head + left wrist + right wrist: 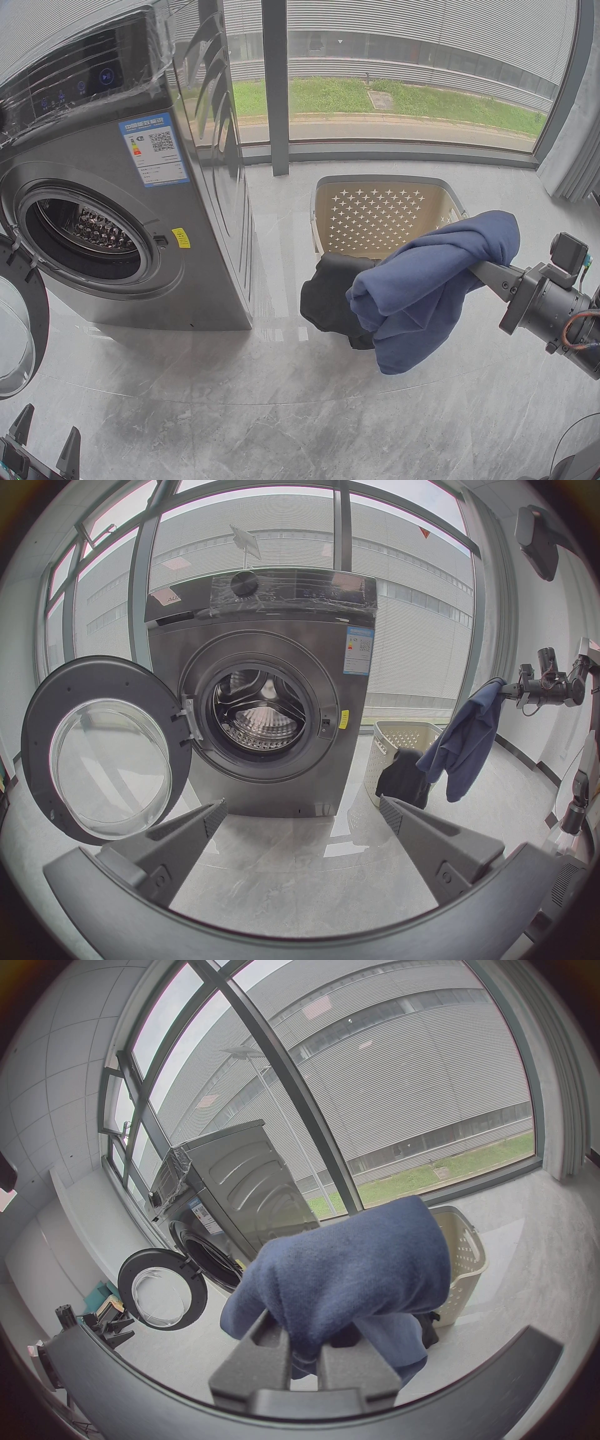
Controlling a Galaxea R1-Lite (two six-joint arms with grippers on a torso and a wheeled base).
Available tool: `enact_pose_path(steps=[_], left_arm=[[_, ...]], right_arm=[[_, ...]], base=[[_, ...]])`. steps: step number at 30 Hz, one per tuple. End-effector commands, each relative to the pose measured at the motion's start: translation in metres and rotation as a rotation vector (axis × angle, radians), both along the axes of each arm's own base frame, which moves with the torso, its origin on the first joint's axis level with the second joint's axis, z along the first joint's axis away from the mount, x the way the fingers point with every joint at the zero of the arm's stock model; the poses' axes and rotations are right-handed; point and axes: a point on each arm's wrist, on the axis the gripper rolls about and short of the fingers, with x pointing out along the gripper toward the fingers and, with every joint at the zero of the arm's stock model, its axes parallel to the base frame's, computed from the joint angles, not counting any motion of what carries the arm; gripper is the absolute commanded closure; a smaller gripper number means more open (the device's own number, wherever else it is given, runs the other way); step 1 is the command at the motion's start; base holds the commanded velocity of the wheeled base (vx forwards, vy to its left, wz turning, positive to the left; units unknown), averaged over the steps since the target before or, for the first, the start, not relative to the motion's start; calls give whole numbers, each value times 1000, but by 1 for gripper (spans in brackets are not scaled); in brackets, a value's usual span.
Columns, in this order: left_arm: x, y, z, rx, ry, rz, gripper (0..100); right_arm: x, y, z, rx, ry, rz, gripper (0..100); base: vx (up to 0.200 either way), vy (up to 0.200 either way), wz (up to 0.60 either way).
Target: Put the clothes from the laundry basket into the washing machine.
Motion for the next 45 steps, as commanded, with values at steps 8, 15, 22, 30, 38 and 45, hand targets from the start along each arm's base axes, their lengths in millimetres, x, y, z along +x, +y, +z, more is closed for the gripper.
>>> enact_pose_path(steps=[8, 15, 22, 30, 38, 45], left_arm=[[1, 0, -4, 0, 11, 0, 0], [1, 0, -4, 0, 13, 0, 0], [1, 0, -4, 0, 11, 0, 0], [1, 0, -4, 0, 11, 0, 0], [1, 0, -4, 0, 13, 0, 0], [1, 0, -4, 0, 14, 0, 0]], right_arm=[[2, 2, -3, -10, 12, -2, 100], [3, 1, -3, -11, 13, -6, 100], [3, 0, -4, -12, 16, -9, 100], [3, 0, -4, -11, 16, -11, 100], [3, 0, -4, -10, 15, -11, 100], [3, 1, -4, -10, 15, -9, 100]], base=[[-75, 0, 0], [-200, 0, 0], [-143, 0, 0], [0, 75, 0], [0, 200, 0], [0, 200, 0]])
